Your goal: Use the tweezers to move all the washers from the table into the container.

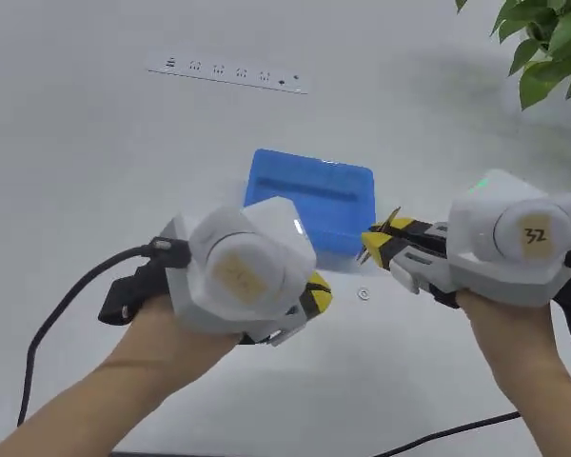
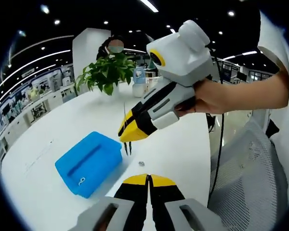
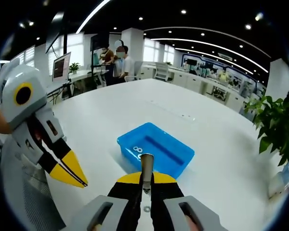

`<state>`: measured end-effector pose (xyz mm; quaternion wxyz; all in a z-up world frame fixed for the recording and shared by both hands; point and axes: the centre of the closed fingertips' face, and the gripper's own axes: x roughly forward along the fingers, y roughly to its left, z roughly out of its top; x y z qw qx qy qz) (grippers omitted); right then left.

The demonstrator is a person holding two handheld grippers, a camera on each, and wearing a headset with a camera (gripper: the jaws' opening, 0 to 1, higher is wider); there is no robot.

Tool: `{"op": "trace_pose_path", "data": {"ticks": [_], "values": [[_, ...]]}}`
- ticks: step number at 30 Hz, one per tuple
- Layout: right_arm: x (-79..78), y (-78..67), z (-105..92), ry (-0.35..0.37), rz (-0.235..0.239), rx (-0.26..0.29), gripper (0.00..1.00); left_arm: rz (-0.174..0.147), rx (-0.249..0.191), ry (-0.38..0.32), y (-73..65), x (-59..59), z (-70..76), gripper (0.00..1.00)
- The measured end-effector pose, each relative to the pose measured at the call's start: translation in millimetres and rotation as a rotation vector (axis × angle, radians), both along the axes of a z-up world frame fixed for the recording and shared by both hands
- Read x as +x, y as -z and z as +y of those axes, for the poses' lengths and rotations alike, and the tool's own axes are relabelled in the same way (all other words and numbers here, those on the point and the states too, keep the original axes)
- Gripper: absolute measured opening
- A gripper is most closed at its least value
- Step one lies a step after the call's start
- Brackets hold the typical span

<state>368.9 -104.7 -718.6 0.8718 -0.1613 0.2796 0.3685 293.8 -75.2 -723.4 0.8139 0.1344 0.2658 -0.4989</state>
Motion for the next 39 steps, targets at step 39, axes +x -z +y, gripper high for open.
{"op": "trace_pose_path", "data": {"ticks": [39], "values": [[-0.3, 53.1, -24.7, 0.130, 0.079, 0.060, 0.02, -0.051, -0.062, 0.003, -6.8, 63.6, -73.2, 0.12]]}}
